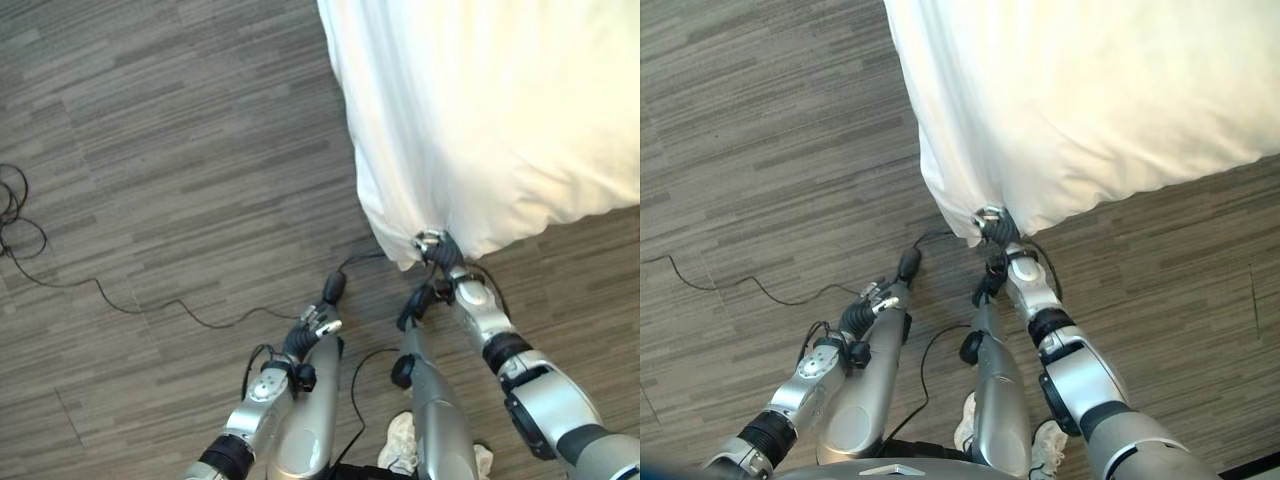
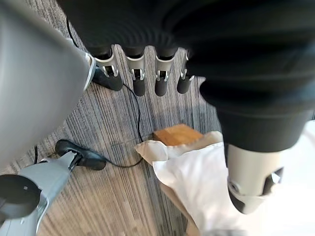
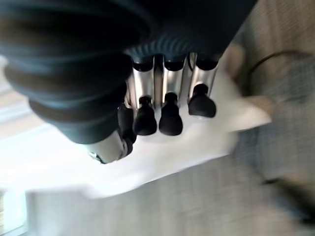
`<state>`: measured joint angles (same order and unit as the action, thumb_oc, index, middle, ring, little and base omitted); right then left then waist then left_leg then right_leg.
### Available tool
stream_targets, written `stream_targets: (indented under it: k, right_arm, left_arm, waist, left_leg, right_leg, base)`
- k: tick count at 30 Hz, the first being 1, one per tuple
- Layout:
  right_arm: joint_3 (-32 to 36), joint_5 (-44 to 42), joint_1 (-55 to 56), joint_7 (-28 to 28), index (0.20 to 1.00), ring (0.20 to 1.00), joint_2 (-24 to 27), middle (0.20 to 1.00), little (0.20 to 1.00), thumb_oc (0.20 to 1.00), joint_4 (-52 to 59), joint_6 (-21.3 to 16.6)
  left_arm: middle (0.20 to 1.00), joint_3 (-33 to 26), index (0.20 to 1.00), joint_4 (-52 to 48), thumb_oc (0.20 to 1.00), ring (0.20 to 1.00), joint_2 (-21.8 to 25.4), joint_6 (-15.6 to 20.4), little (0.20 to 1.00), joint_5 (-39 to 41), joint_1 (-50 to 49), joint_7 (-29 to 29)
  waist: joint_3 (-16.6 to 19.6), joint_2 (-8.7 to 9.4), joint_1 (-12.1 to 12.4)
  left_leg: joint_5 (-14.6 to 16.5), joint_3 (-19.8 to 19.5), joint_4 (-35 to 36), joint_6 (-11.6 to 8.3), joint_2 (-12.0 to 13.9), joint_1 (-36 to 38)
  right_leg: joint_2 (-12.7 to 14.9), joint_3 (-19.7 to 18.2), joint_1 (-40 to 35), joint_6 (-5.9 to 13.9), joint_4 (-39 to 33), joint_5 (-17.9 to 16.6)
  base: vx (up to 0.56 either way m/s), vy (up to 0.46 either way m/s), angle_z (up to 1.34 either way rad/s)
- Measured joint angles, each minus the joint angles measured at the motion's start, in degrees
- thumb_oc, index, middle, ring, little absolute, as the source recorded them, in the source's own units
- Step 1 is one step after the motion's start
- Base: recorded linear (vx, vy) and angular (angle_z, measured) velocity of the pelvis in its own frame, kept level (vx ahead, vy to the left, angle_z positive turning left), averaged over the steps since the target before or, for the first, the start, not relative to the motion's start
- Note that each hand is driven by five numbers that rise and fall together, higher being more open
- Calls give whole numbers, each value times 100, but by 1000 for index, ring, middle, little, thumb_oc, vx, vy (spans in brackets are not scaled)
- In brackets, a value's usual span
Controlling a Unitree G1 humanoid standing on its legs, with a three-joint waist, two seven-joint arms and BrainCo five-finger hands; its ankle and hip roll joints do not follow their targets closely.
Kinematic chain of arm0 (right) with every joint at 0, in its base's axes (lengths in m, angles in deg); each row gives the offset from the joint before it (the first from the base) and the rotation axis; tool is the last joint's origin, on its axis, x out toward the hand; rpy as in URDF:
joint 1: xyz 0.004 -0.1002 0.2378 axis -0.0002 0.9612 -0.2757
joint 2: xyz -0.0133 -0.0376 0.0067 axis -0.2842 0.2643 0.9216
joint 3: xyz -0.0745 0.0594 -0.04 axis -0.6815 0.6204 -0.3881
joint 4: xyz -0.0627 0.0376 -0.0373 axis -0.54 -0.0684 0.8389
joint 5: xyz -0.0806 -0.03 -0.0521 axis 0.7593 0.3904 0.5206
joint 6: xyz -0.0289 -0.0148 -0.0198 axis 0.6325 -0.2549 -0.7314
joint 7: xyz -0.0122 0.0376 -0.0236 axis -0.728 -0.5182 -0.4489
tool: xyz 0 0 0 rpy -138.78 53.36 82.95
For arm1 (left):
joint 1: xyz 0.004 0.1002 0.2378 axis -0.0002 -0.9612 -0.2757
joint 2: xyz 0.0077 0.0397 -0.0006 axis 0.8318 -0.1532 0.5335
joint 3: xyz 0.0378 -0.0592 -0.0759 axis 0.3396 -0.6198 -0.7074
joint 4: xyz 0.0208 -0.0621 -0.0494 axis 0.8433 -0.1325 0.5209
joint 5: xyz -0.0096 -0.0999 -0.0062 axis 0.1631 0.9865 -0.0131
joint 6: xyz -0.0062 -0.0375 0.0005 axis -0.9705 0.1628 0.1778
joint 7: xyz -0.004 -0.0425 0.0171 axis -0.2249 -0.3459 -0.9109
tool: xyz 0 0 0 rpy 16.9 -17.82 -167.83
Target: Making the bed.
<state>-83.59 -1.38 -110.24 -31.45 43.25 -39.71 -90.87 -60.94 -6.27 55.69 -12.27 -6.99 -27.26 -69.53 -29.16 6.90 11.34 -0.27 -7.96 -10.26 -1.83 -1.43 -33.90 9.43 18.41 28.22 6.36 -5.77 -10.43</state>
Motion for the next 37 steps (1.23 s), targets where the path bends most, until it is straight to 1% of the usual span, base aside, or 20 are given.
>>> stream_targets:
  k: [3, 4, 8, 9, 10, 12, 13, 14, 15, 16, 17, 19, 20, 21, 24, 27, 30, 31, 34, 37]
  right_arm:
    - [704, 433, 1370, 6, 200, 200, 386, 200, 200, 200, -885, 551]
    - [934, 472, 2083, -11, 200, 200, 601, 200, 200, 200, -1058, 759]
    - [1393, 524, 3133, -41, 200, 200, 1043, 200, 200, 200, -1058, 878]
    - [1807, 481, 3223, -24, 200, 200, 1087, 200, 200, 200, -881, 890]
    - [1891, 302, 3304, -109, 200, 200, 1151, 200, 200, 200, -503, 786]
    - [2023, 259, 3404, -181, 200, 200, 1100, 200, 200, 200, 44, 723]
    - [1991, 244, 3417, -195, 341, 341, 1079, 341, 341, 341, 221, 637]
    - [2151, 73, 3404, -245, 592, 592, 995, 592, 592, 592, 769, 623]
    - [2403, -212, 3421, -382, 1000, 1000, 632, 1000, 1000, 1000, 1883, 513]
    - [2388, -318, 3490, -398, 1000, 1000, 467, 1000, 1000, 1000, 2217, 430]
    - [2307, -380, 3669, -418, 1000, 1000, 235, 1000, 1000, 1000, 2958, 337]
    - [2101, -404, 3924, -392, 1000, 1000, 88, 1000, 1000, 1000, 3679, 310]
    - [1985, -400, 4091, -331, 1000, 1000, 84, 1000, 1000, 1000, 3827, 164]
    - [1991, -330, 4081, -325, 1000, 1000, 109, 1000, 1000, 1000, 3945, 213]
    - [1756, 170, 4311, -289, 1000, 1000, 263, 1000, 1000, 1000, 4434, 243]
    - [1559, 380, 4279, -342, 1000, 1000, 167, 1000, 1000, 1000, 4552, 212]
    - [1532, 364, 4268, -427, 1000, 1000, -103, 1000, 1000, 1000, 4821, 119]
    - [1335, -1, 4200, -510, 1000, 1000, -485, 1000, 1000, 1000, 4798, 64]
    - [979, -620, 4062, -577, 1000, 1000, -881, 1000, 1000, 1000, 4797, 56]
    - [668, -512, 4024, -444, 1000, 1000, -463, 1000, 1000, 1000, 4957, 120]
  left_arm:
    - [1000, 14, 1000, -119, 1000, 1000, 120, -105, 1000, -214, -30, 52]
    - [1000, -103, 1000, -115, 1000, 1000, 191, -132, 1000, -218, -72, 58]
    - [1000, -402, 1000, -133, 1000, 1000, 351, -196, 1000, -221, -168, 81]
    - [1000, -519, 1000, -123, 1000, 1000, 335, -237, 1000, -221, -180, 102]
    - [1000, -542, 1000, -114, 1000, 1000, 313, -230, 1000, -223, -191, 106]
    - [1000, -555, 1000, -94, 1000, 1000, 285, -229, 1000, -246, -187, 140]
    - [1000, -540, 1000, -98, 1000, 1000, 254, -228, 1000, -287, -200, 166]
    - [1000, -566, 1000, -111, 1000, 1000, 213, -237, 1000, -394, -211, 184]
    - [1000, -646, 1000, -116, 1000, 1000, 166, -257, 1000, -437, -251, 188]
    - [1000, -643, 1000, -110, 1000, 1000, 140, -263, 1000, -444, -357, 189]
    - [1000, -703, 1000, -217, 1000, 1000, 77, -287, 1000, -446, -489, 187]
    - [1000, -786, 1000, -406, 1000, 1000, 74, -293, 1000, -446, -675, 195]
    - [1000, -793, 1000, -423, 1000, 1000, 69, -274, 1000, -446, -749, 204]
    - [1000, -805, 1000, -436, 1000, 1000, 51, -281, 1000, -448, -701, 210]
    - [1000, -960, 1000, -456, 1000, 1000, -32, -239, 1000, -460, -971, 221]
    - [1000, -1129, 1000, -486, 1000, 1000, -339, -226, 1000, -470, -996, 171]
    - [1000, -1295, 1000, -554, 1000, 1000, -623, -219, 1000, -591, -1021, -25]
    - [1000, -1314, 1000, -535, 1000, 1000, -823, -200, 1000, -616, -1025, -302]
    - [1000, -1380, 1000, -526, 1000, 1000, -1016, -199, 1000, -611, -1057, -665]
    - [1000, -1707, 1000, -544, 1000, 1000, -1026, -171, 1000, -593, -1129, -765]
  waist:
    - [-3, -1, -32]
    - [-20, 30, -113]
    - [11, 112, -384]
    - [12, 112, -494]
    - [81, 128, -641]
    - [233, 117, -725]
    - [401, 102, -766]
    - [500, 45, -876]
    - [612, -41, -1025]
    - [839, -89, -1066]
    - [1175, -219, -1108]
    - [1465, -325, -1136]
    - [1801, -355, -1183]
    - [1972, -484, -1236]
    - [2258, -487, -1295]
    - [2511, -510, -1292]
    - [2538, -548, -1292]
    - [2582, -617, -1276]
    - [2666, -785, -1242]
    - [2666, -824, -1135]
  left_leg:
    - [-6, 21, 19, 35, -126, 67]
    - [-6, 99, 26, 134, -147, 256]
    - [119, 249, 127, 161, -144, 904]
    - [131, 268, 141, 161, -138, 1042]
    - [152, 275, 162, 175, -120, 1313]
    - [184, 304, 209, 182, -97, 1549]
    - [217, 321, 198, 158, -83, 1565]
    - [214, 362, 238, 164, -77, 1740]
    - [271, 443, 309, 178, -74, 2230]
    - [322, 498, 299, 188, -61, 2268]
    - [392, 660, 322, 198, 20, 2452]
    - [411, 771, 529, 196, 23, 2806]
    - [414, 778, 647, 191, 13, 2829]
    - [390, 828, 729, 253, 87, 2937]
    - [308, 942, 1132, 253, 117, 3544]
    - [255, 1054, 1357, 266, 200, 3757]
    - [216, 1049, 1457, 257, 237, 3945]
    - [212, 1041, 1491, 251, 286, 4037]
    - [198, 1083, 1510, 227, 308, 4076]
    - [203, 1230, 1539, 224, 362, 4156]
  right_leg:
    - [64, -104, -99, -58, 1, -60]
    - [99, -179, -263, -53, 1, -137]
    - [163, -248, -768, 42, 2, -102]
    - [157, -267, -899, 36, 2, -70]
    - [143, -282, -1120, 54, 3, -78]
    - [135, -299, -1315, 41, 0, -8]
    - [128, -295, -1317, -2, -1, 76]
    - [106, -308, -1460, -71, 2, 201]
    - [84, -350, -1844, -78, 2, 161]
    - [89, -362, -1874, -71, -3, 175]
    - [90, -387, -1982, -23, -1, 410]
    - [80, -501, -2175, -21, -14, 432]
    - [90, -510, -2170, -20, -29, 443]
    - [71, -492, -2202, 43, -27, 515]
    - [3, -608, -2545, -6, -30, 443]
    - [-64, -619, -2610, -37, -31, 468]
    - [-123, -633, -2741, -27, -31, 451]
    - [-168, -619, -2825, -29, -26, 457]
    - [-212, -641, -2785, -1, -10, 358]
    - [-255, -735, -2800, 55, -27, 300]
  base:
    - [12, 40, 14]
    - [40, 37, -4]
    - [84, 43, -24]
    - [96, 52, -15]
    - [140, 56, -14]
    - [123, 36, -20]
    - [142, 22, -19]
    - [191, 26, -27]
    - [153, 32, -31]
    - [166, 5, -52]
    - [71, -13, -50]
    - [62, -35, -40]
    - [70, -81, -17]
    - [91, -98, -18]
    - [51, -80, -23]
    - [25, -68, -19]
    - [-8, -64, -1]
    - [-27, -27, 6]
    - [-15, -40, -8]
    - [4, -37, -24]
